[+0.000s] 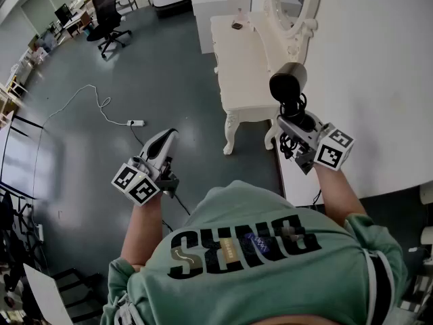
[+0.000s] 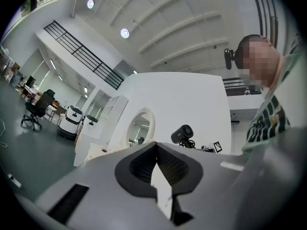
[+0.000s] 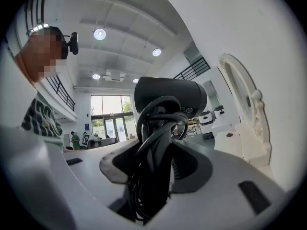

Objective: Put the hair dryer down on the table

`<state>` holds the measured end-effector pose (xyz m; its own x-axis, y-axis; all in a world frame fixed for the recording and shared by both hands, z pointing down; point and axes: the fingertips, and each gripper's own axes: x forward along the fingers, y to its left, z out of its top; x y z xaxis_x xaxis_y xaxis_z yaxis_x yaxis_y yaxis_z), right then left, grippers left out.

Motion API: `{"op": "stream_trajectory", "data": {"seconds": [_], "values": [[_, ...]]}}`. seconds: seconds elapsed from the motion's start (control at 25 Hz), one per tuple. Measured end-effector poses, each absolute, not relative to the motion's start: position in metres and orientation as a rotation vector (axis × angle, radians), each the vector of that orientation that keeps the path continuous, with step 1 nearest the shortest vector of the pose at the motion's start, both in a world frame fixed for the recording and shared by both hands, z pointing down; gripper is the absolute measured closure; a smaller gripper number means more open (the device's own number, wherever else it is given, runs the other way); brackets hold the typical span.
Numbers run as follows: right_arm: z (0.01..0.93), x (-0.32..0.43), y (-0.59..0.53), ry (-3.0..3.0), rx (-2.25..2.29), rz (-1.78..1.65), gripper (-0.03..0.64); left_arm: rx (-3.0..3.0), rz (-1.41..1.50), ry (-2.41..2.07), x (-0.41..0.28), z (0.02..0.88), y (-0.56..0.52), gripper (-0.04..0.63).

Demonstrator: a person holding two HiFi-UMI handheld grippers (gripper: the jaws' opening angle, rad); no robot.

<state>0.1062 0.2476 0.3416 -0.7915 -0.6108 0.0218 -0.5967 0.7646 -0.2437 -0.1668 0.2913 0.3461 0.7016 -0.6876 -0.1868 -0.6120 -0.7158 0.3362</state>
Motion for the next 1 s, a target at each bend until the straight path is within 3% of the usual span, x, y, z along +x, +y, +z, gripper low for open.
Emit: {"op": "stream_trajectory", "data": {"seconds": [0.56, 1.0], "values": [[0.338, 0.131, 0.242, 2.915, -0.964, -0.333, 0.437, 2.676, -0.429, -1.037, -0.13, 0.341, 0.281, 0.598], [0.35, 0.194, 0.26, 2.955, -0.877, -0.342, 0.437, 2.668, -0.422, -1.048, -0.033, 0.34, 0.284, 0.598]]}}
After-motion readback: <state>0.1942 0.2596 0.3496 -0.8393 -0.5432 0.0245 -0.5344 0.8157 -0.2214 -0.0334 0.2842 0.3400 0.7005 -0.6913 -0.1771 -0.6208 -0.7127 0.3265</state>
